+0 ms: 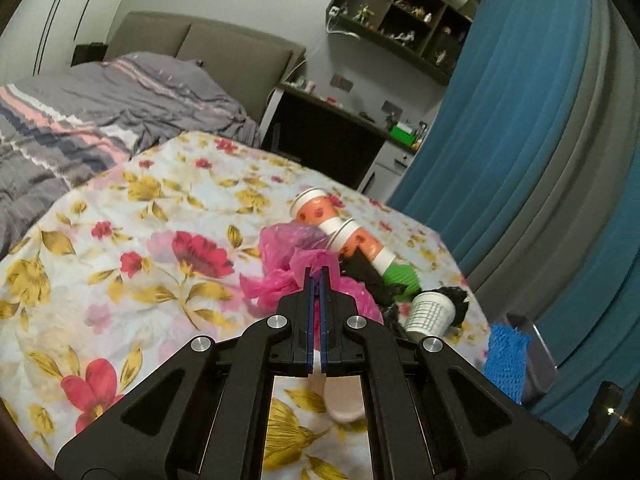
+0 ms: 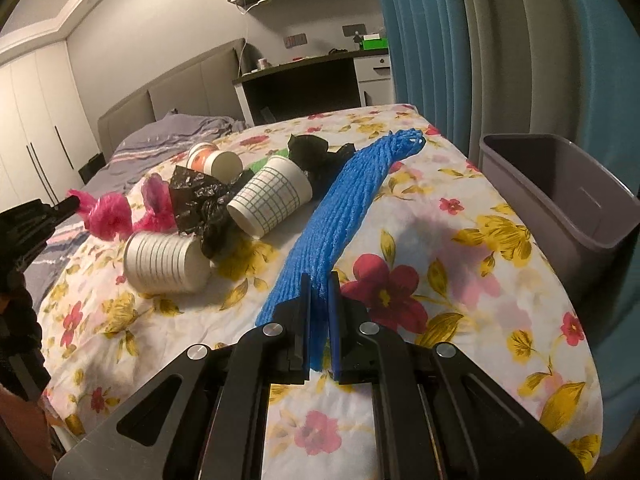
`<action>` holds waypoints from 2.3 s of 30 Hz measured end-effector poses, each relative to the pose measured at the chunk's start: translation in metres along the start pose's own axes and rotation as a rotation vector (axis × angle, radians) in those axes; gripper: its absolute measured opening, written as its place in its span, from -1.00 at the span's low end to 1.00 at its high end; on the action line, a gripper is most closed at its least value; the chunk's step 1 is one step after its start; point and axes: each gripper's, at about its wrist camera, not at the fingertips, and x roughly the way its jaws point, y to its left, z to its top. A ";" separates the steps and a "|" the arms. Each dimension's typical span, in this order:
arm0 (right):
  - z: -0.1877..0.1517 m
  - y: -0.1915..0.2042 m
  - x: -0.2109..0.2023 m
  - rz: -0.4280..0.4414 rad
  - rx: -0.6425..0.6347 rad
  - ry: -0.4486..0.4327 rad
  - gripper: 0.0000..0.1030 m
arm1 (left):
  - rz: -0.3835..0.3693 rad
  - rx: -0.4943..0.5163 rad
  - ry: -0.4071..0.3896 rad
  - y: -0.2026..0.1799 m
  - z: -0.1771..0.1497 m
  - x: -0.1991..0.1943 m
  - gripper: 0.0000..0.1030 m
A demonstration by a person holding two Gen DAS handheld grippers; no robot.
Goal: Collect trash
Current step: 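Grasp the pink plastic bag with the left tool while the right tool grasps the blue mesh sleeve, then carry the pink bag and blue mesh over the grey bin and release both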
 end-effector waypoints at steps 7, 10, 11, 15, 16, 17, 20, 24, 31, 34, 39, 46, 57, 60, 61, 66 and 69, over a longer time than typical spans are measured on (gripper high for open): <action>-0.003 -0.004 -0.014 0.004 0.001 -0.018 -0.83 | -0.037 0.027 0.002 -0.026 -0.013 -0.004 -0.98; -0.004 -0.008 -0.021 -0.002 0.005 -0.027 -0.84 | -0.063 0.011 0.007 -0.036 -0.022 -0.003 -0.98; -0.005 -0.010 -0.022 -0.003 0.008 -0.027 -0.84 | -0.074 0.011 0.014 -0.041 -0.025 -0.002 -0.98; -0.009 -0.016 -0.029 -0.010 0.014 -0.031 -0.84 | -0.080 0.080 0.022 -0.067 -0.040 0.002 -0.98; -0.009 -0.018 -0.030 -0.013 0.015 -0.033 -0.84 | -0.087 0.087 0.024 -0.072 -0.041 0.003 -0.98; -0.009 -0.021 -0.033 -0.016 0.016 -0.039 -0.84 | -0.093 0.092 0.025 -0.075 -0.041 0.003 -0.98; -0.008 -0.030 -0.041 -0.028 0.023 -0.058 -0.84 | -0.121 0.116 0.023 -0.090 -0.041 0.003 -0.98; 0.000 -0.045 -0.053 -0.047 0.038 -0.100 -0.84 | -0.173 0.154 0.026 -0.117 -0.039 0.006 -0.98; 0.024 -0.077 -0.078 -0.110 0.047 -0.193 -0.84 | -0.293 0.265 0.032 -0.186 -0.040 0.016 -0.98; 0.035 -0.092 -0.087 -0.157 0.053 -0.231 -0.84 | -0.349 0.321 0.032 -0.223 -0.043 0.025 -0.98; 0.051 -0.124 -0.094 -0.247 0.081 -0.277 -0.84 | -0.446 0.366 0.065 -0.282 -0.046 0.048 -0.98; 0.061 -0.169 -0.080 -0.337 0.140 -0.262 -0.83 | -0.536 0.423 0.129 -0.355 -0.068 0.089 -0.98; 0.059 -0.195 -0.049 -0.384 0.159 -0.194 -0.83 | -0.596 0.449 0.250 -0.404 -0.104 0.140 -0.98; 0.054 -0.207 -0.044 -0.393 0.171 -0.179 -0.83 | -0.602 0.451 0.273 -0.412 -0.112 0.150 -0.98; 0.053 -0.210 -0.042 -0.395 0.175 -0.175 -0.83 | -0.606 0.453 0.282 -0.415 -0.114 0.152 -0.98; 0.049 -0.218 -0.036 -0.397 0.193 -0.162 -0.83 | -0.610 0.469 0.330 -0.422 -0.126 0.164 -0.98; 0.047 -0.221 -0.033 -0.392 0.202 -0.154 -0.83 | -0.610 0.460 0.361 -0.424 -0.133 0.172 -0.97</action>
